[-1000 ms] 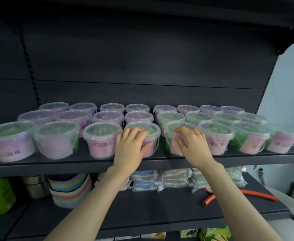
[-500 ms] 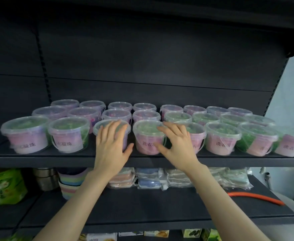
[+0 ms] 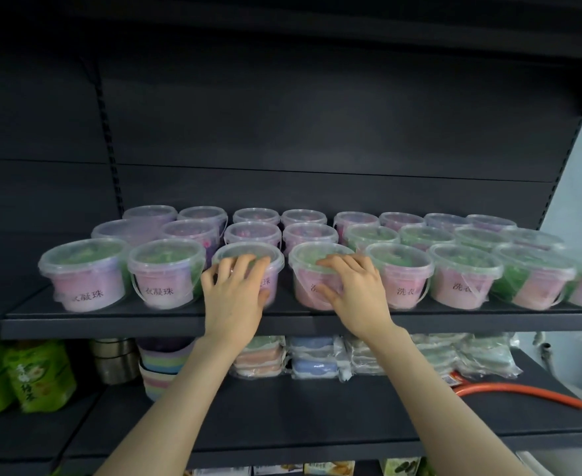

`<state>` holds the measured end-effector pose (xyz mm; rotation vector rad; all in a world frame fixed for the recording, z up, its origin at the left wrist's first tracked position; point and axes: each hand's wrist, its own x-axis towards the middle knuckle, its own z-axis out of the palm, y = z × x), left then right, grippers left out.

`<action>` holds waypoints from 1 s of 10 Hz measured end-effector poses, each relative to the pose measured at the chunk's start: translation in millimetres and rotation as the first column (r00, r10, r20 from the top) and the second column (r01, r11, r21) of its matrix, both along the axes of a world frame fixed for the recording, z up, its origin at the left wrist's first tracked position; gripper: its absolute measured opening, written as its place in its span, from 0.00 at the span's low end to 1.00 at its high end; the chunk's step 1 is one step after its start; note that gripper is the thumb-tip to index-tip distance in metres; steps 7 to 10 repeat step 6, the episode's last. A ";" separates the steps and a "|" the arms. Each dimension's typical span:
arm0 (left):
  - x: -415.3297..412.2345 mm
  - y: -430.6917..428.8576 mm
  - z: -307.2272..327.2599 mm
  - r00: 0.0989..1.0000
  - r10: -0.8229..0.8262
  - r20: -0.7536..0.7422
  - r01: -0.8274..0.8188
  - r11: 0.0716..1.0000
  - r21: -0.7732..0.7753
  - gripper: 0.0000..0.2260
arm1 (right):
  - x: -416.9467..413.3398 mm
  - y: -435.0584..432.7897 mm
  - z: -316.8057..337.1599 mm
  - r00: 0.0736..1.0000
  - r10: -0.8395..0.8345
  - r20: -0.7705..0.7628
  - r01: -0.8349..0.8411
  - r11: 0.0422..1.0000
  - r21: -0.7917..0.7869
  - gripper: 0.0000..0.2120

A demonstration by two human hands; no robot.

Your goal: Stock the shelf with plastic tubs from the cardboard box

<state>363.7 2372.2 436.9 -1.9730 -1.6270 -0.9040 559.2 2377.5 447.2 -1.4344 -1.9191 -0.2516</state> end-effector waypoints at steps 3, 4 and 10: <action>1.3 -0.5 -0.2 0.999 0.021 -0.026 -0.021 1.000 0.004 0.24 | -3.1 -2.3 2.0 1.000 -0.019 -0.006 0.019 0.999 -0.038 0.17; 1.6 -1.0 -2.8 1.000 0.009 -0.020 -0.010 0.999 -0.037 0.26 | -4.2 -1.8 -0.2 1.000 -0.021 -0.005 0.021 0.999 -0.036 0.17; -10.2 -15.8 16.7 0.936 -0.187 0.299 0.248 0.952 -0.180 0.23 | -2.1 -9.7 10.0 1.000 0.023 0.009 -0.022 0.995 -0.101 0.23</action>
